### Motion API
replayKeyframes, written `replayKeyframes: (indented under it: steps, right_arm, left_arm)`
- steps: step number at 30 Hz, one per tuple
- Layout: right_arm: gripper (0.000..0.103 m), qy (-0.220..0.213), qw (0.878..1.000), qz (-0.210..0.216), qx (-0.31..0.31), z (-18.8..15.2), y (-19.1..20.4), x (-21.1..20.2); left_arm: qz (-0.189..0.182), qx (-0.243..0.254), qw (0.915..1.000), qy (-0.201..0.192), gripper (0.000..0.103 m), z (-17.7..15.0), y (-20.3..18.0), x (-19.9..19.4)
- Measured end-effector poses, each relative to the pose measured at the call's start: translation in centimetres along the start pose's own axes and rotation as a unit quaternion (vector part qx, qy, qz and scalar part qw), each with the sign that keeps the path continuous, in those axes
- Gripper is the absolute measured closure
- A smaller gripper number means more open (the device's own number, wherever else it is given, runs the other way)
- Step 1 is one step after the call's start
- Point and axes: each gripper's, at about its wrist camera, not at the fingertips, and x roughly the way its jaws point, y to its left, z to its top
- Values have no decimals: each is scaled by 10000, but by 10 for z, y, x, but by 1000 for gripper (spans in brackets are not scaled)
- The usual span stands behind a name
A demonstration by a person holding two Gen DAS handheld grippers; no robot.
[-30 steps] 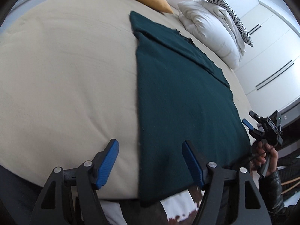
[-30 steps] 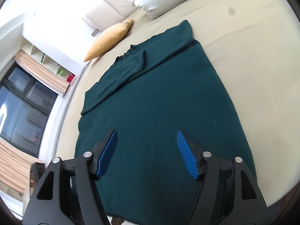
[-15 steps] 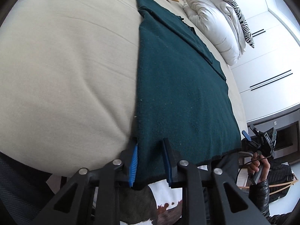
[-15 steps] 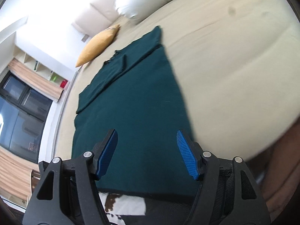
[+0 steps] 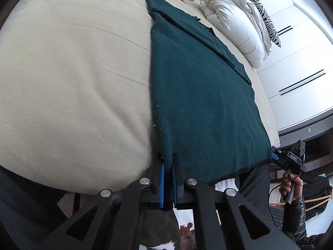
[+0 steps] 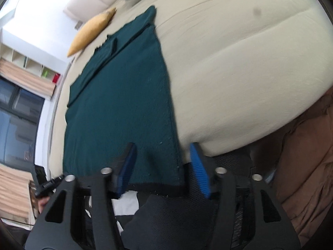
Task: Fold small clothes
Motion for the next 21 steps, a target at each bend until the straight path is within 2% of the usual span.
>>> replayKeyframes:
  steps: [4,7,9,11,15,17,21]
  right_arm:
    - [86,177,9998,-94,-15,-4,-7,-2]
    - [96,285,9995,-54,-76,-9,-1,2]
    - [97,258,9996,-12,-101,-11,4,3]
    - [97,161,9997,201,-48,-9,9,0]
    - [97,-120,9965,832,23,4,24,-13]
    - [97,-378,9917,1228,106,16,30,-22]
    - [97,-719,9818,1731,301,49,42,-28]
  left_arm:
    - [105,144,9998,-7,97,-1,-4,-2]
    - [146,247,9996,-18,97,-1,-10,-4]
    - [30,201,9998,-84,97,1,-11,-11]
    - [-121,132,9996,-210,97,5,-13,-21]
    - [-428,-7,9978,-497,97,18,-16,-40]
    - [-644,-135,9956,-663,97,27,-20,-46]
    - [-1131,-502,9873,-1000,97,53,-19,-59]
